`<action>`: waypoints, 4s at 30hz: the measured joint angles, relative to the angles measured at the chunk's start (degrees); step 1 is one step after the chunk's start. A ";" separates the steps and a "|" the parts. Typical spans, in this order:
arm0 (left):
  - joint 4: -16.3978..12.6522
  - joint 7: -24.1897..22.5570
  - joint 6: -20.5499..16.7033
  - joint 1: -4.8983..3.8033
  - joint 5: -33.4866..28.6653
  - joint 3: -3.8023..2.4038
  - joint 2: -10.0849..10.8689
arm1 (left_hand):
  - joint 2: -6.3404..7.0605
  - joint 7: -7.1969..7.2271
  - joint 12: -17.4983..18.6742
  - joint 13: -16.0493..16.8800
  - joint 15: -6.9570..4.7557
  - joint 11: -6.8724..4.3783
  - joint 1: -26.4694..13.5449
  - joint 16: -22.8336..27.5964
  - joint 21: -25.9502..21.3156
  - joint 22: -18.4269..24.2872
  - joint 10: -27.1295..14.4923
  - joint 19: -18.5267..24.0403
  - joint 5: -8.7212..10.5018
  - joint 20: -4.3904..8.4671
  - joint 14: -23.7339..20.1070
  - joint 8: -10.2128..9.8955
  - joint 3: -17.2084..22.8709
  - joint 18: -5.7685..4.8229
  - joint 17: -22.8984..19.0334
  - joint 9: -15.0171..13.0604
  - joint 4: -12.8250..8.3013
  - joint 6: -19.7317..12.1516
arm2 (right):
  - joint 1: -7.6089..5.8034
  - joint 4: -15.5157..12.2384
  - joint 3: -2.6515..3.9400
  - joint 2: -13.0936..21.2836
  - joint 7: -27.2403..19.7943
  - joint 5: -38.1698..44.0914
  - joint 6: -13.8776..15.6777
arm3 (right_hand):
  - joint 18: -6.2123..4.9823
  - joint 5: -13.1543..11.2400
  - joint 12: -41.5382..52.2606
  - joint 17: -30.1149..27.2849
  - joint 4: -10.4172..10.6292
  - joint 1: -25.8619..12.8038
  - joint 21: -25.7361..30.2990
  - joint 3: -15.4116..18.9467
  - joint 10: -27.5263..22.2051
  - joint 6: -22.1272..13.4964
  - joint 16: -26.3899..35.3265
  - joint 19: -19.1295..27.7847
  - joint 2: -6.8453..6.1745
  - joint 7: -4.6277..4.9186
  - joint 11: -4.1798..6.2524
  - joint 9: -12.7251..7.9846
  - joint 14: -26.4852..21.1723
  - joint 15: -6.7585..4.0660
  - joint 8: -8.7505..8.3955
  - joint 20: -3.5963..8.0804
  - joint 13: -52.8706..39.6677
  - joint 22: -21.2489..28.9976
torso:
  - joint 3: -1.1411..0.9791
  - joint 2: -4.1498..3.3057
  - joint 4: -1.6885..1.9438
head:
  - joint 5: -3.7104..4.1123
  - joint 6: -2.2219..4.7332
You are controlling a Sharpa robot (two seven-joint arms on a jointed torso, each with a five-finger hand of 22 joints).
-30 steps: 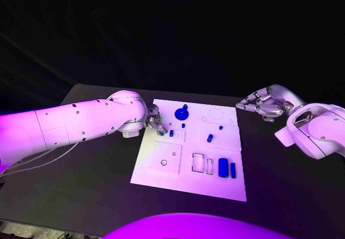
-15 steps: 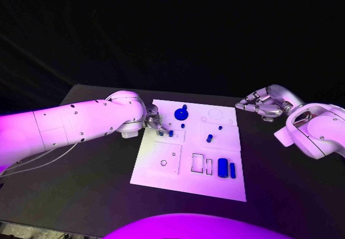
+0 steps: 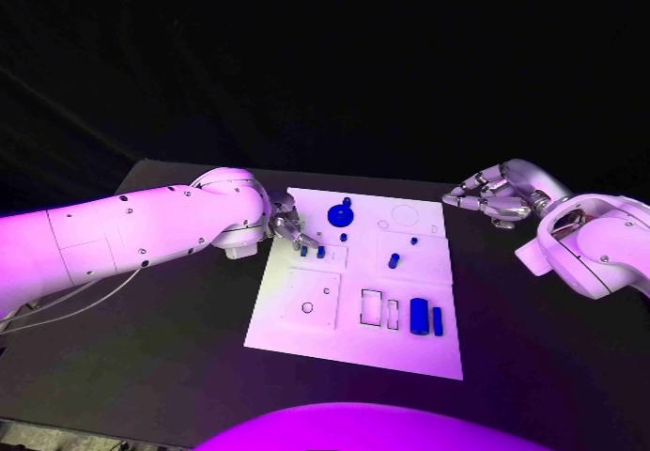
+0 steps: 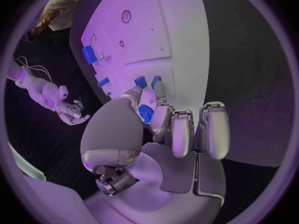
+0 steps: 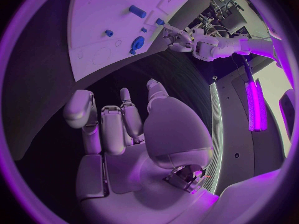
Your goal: Assemble the parts on the task board
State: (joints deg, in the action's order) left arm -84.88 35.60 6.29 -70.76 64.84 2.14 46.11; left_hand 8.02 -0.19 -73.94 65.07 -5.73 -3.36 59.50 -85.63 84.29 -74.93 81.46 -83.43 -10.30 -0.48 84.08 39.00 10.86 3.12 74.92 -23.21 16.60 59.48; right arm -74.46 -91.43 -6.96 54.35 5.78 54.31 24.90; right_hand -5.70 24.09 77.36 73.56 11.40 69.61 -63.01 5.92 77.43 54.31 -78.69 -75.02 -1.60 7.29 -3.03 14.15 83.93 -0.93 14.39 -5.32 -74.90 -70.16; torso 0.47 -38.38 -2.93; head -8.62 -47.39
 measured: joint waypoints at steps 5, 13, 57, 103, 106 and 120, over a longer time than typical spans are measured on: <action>-0.99 -0.27 -2.16 -0.10 -1.78 -0.46 0.71 | -2.75 -1.17 5.44 -7.02 0.00 0.80 2.79 0.00 -3.27 2.10 -4.17 3.56 0.00 -0.22 0.00 -1.16 -0.91 0.10 0.03 0.71 -0.16 -2.83 | 0.01 0.09 0.00 -0.02 -0.01 0.00 0.00 | 0.00 0.00 0.00 0.00 0.00 0.00 0.00 0.00 0.00 0.00 0.00 0.00 0.00 0.00 0.00 0.00 0.00 0.00 0.00 0.00 0.00 0.00 | -0.02 0.00 0.00 | 0.03 0.03; -2.36 -5.78 -8.99 -0.19 -6.35 -0.55 0.66 | -1.39 -6.29 25.51 -29.11 4.19 5.49 13.39 13.97 -23.42 29.71 -23.68 22.50 0.00 -2.99 -5.06 -4.79 3.91 6.34 -9.13 3.68 -1.02 -12.58 | 0.08 0.26 0.00 -0.10 -0.06 -0.02 0.00 | 0.00 0.00 0.00 0.00 0.00 0.00 0.00 0.00 0.00 0.00 0.00 0.00 0.00 0.00 0.00 -0.01 0.00 0.00 0.00 0.00 0.00 0.00 | -0.04 0.00 -0.03 | 0.55 0.63; 6.08 -25.91 -15.71 1.55 23.44 2.65 -9.06 | 7.04 -5.85 46.21 -53.62 5.32 7.55 23.58 12.65 -23.66 27.04 -31.29 18.82 0.00 -4.72 -6.73 -17.10 11.75 6.68 -17.54 16.31 -8.40 -7.67 | 0.32 0.46 0.00 -0.15 -0.70 -0.34 0.02 | 0.00 0.00 0.00 -0.08 -0.01 0.01 0.21 -0.01 0.00 0.01 0.00 0.00 0.01 0.00 0.00 0.01 0.00 0.00 0.14 0.00 0.00 0.11 | -0.05 -0.02 0.03 | 2.42 1.80; 10.29 -24.96 -12.94 2.51 24.44 2.64 -11.73 | 5.18 -7.47 53.64 -60.07 6.35 8.30 24.07 9.76 -19.50 22.28 -22.62 16.97 0.00 -5.75 -5.71 -23.52 18.50 6.15 -17.97 18.91 -9.12 -2.35 | 0.33 0.27 0.00 -0.20 -0.85 -0.39 0.01 | 0.00 0.00 0.00 -0.08 -0.01 0.31 0.21 -0.01 0.00 0.01 0.00 0.00 0.31 0.01 0.00 0.02 0.00 0.00 0.23 0.00 0.00 0.10 | -0.09 0.01 0.01 | 2.85 1.42; 10.41 -24.84 -12.65 2.53 24.44 2.60 -11.88 | 5.18 -7.28 53.64 -60.18 6.35 8.30 24.07 9.75 -19.50 22.28 -22.62 16.97 0.00 -5.76 -5.71 -23.52 18.50 6.16 -18.10 18.90 -9.12 -2.13 | 0.33 0.27 0.00 -0.22 -0.86 -0.39 0.01 | 0.00 0.00 0.00 -0.08 -0.01 0.31 0.21 -0.01 0.00 0.01 0.00 0.00 0.31 0.01 0.00 0.02 0.00 0.00 0.23 0.00 0.00 0.10 | -0.09 0.01 0.01 | 2.84 1.36; 10.69 -24.71 -12.37 2.61 24.31 2.46 -12.30 | 5.06 -7.08 54.57 -60.52 6.45 8.07 23.74 8.65 -18.39 20.90 -20.96 16.45 0.00 -5.86 -5.00 -24.08 18.73 5.57 -17.04 18.90 -9.35 -1.12 | 0.33 0.22 0.00 -0.22 -0.87 -0.39 0.01 | 0.00 0.00 0.00 -0.07 -0.01 0.31 0.21 -0.01 0.00 0.01 0.00 0.00 0.31 0.00 0.00 0.07 0.00 0.00 0.23 0.00 0.00 0.10 | -0.08 0.00 0.01 | 3.03 1.12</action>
State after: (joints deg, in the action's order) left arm -74.19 10.89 -6.08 -68.15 89.15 4.60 33.80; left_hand 13.08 -7.26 -19.37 4.55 0.72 4.71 83.24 -76.99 65.90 -54.02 60.50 -66.98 -10.30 -6.34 79.08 14.92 29.59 8.69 57.88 -4.31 7.25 58.36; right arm -74.14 -91.21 -6.96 54.13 4.91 53.92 24.91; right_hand -5.70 24.08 77.35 73.49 11.39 69.91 -62.80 5.92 77.43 54.32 -78.69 -75.02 -1.29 7.29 -3.02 14.22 83.93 -0.93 14.61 -5.32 -74.90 -70.05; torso 0.39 -38.38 -2.93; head -5.59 -46.27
